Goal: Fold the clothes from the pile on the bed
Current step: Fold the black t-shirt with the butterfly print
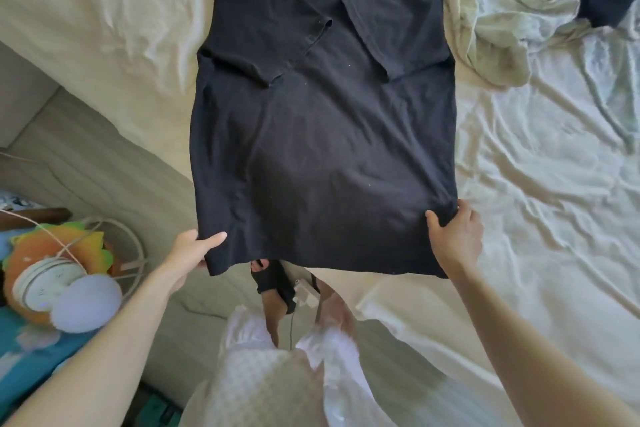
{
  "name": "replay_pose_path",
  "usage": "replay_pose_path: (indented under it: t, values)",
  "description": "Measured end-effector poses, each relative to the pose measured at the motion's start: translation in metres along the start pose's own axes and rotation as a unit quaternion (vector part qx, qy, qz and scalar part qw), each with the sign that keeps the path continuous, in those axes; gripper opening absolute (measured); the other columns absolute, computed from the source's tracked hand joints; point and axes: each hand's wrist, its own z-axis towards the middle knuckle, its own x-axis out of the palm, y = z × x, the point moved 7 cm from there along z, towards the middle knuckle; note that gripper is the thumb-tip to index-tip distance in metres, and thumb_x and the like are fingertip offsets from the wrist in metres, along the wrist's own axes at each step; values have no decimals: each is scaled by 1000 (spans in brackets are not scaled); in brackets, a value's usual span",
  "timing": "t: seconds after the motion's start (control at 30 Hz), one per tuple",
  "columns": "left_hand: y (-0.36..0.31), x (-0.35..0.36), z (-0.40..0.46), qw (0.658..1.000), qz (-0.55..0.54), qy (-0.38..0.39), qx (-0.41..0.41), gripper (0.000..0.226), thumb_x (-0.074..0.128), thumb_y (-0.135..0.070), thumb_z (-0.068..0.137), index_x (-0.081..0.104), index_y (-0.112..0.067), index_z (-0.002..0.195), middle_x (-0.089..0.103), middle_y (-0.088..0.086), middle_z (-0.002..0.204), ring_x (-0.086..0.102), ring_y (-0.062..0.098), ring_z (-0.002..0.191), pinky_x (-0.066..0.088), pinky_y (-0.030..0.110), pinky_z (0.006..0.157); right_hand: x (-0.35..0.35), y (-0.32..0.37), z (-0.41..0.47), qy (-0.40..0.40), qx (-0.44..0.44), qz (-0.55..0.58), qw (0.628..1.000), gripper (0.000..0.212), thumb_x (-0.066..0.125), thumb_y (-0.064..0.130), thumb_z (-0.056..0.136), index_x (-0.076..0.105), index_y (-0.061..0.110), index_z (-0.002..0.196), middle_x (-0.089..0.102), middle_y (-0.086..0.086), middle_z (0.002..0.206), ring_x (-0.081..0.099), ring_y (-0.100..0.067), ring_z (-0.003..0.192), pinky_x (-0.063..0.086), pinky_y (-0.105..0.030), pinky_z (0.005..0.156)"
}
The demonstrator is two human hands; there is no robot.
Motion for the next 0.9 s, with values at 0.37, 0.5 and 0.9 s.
replay_pose_path:
  t: [0.37,0.5,0.9]
  values:
    - [17,12,-56,966,-255,-17,-49,27,52,1,93,51,-2,120,57,14,124,55,30,110,44,41,93,6,-64,-16,204,263,295,896,20,69,6,83,55,3,98,57,-11,99,56,-25,81,52,-38,67]
    - [21,0,-73,932,-345,-31,-105,31,49,-5,96,46,0,126,51,16,131,51,29,117,42,39,97,-1,-70,-41,222,328,382,835,26,64,10,89,49,6,109,54,-8,106,54,-26,101,50,-38,82]
    - [-41,-48,-128,898,-409,-147,-73,39,47,-12,99,39,-1,136,48,16,137,50,29,121,44,37,91,-76,-33,-43,141,387,599,687,18,57,14,94,50,8,109,56,-9,100,59,-28,90,54,-34,66]
